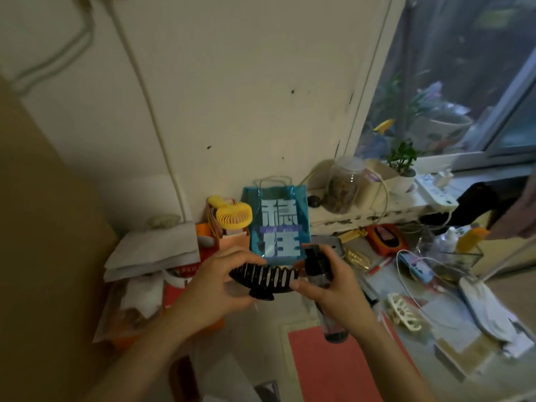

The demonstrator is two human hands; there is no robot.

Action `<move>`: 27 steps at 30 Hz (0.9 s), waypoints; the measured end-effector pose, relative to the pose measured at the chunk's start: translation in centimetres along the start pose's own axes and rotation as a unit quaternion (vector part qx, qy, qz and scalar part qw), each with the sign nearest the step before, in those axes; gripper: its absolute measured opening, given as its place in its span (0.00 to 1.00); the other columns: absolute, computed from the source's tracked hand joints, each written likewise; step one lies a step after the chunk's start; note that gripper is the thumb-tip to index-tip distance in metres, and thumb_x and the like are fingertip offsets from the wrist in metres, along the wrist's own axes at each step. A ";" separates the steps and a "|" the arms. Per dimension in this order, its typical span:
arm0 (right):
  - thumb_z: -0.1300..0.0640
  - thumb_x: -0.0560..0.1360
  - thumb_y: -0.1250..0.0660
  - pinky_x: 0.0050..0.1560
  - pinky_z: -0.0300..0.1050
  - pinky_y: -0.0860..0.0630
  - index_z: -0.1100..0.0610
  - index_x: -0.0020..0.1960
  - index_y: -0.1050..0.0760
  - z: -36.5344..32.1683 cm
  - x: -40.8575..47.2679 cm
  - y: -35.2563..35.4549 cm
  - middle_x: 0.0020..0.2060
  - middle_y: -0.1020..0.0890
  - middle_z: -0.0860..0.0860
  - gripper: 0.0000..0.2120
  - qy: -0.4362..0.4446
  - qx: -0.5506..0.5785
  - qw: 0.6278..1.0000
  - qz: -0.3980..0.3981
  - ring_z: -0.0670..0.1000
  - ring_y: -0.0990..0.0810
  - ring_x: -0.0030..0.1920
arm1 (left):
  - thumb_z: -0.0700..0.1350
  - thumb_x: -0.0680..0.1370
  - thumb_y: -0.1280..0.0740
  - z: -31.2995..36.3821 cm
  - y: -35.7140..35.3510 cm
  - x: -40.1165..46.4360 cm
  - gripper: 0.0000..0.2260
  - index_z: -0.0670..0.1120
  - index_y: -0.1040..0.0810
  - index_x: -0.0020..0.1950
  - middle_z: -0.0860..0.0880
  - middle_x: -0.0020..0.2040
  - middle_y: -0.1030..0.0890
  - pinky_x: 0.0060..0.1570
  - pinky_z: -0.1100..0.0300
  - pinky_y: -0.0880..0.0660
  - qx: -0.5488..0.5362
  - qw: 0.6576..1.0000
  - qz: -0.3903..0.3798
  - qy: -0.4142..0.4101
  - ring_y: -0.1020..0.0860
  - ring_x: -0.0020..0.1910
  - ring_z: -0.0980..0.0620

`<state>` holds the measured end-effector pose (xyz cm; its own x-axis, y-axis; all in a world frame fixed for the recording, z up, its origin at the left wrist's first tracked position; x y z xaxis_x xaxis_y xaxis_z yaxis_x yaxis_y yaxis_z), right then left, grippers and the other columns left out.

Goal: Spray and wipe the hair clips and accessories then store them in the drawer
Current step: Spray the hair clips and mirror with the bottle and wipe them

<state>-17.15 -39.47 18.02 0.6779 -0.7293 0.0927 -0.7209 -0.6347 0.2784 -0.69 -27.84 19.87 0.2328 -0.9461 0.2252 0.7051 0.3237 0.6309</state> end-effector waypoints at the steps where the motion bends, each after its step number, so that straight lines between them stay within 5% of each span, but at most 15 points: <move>1: 0.55 0.65 0.24 0.46 0.45 0.20 0.47 0.57 0.28 -0.6 0.0 0.2 0.46 0.18 0.47 0.24 0.006 0.015 1.000 -0.001 0.46 0.19 0.48 | 0.42 0.65 0.23 0.9 0.5 0.4 0.21 0.53 0.21 0.56 0.59 0.54 0.23 0.55 0.70 0.30 0.000 1.000 -0.002 -0.013 0.26 0.57 0.60; 10: 0.66 0.65 0.26 0.35 0.43 0.21 0.51 0.56 0.25 -4.5 -0.1 2.3 0.42 0.17 0.55 0.22 0.029 0.169 0.981 0.086 0.51 0.18 0.39 | 0.63 0.61 0.26 6.3 4.0 2.4 0.30 0.62 0.27 0.62 0.63 0.60 0.26 0.60 0.66 0.29 -0.016 0.998 0.051 -0.045 0.27 0.61 0.61; 15: 0.67 0.67 0.28 0.34 0.40 0.21 0.51 0.55 0.25 -6.4 0.0 2.8 0.41 0.16 0.50 0.21 0.052 0.215 0.966 0.133 0.49 0.17 0.39 | 0.51 0.54 0.23 8.0 4.5 2.7 0.39 0.62 0.31 0.63 0.60 0.60 0.25 0.43 0.70 0.23 -0.166 0.981 0.098 0.030 0.21 0.53 0.65; 18: 0.66 0.66 0.27 0.34 0.39 0.21 0.50 0.55 0.25 -7.1 0.1 2.8 0.42 0.16 0.47 0.21 0.061 0.228 0.958 0.160 0.48 0.16 0.41 | 0.43 0.57 0.25 9.1 4.5 3.0 0.32 0.59 0.28 0.58 0.55 0.55 0.20 0.37 0.72 0.24 -0.229 0.966 0.113 0.037 0.18 0.47 0.62; 27: 0.65 0.66 0.27 0.31 0.38 0.22 0.48 0.55 0.26 -7.6 -0.2 1.8 0.42 0.16 0.46 0.22 0.055 0.254 0.949 0.179 0.48 0.17 0.43 | 0.43 0.62 0.26 10.2 4.9 3.0 0.30 0.60 0.29 0.60 0.52 0.46 0.15 0.40 0.68 0.23 -0.258 0.955 0.143 0.042 0.17 0.46 0.56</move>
<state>-17.47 -38.53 25.76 0.3672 -0.9082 0.2009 -0.8655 -0.4127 -0.2839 -3.36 -29.02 31.17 0.5025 -0.8248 0.2594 0.8358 0.5402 0.0985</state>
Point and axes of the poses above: each hand's wrist, its own x-axis towards the middle knuckle, its own y-axis out of the back of the hand, z = x × y, the point moved 5 cm from there along x, towards the middle knuckle
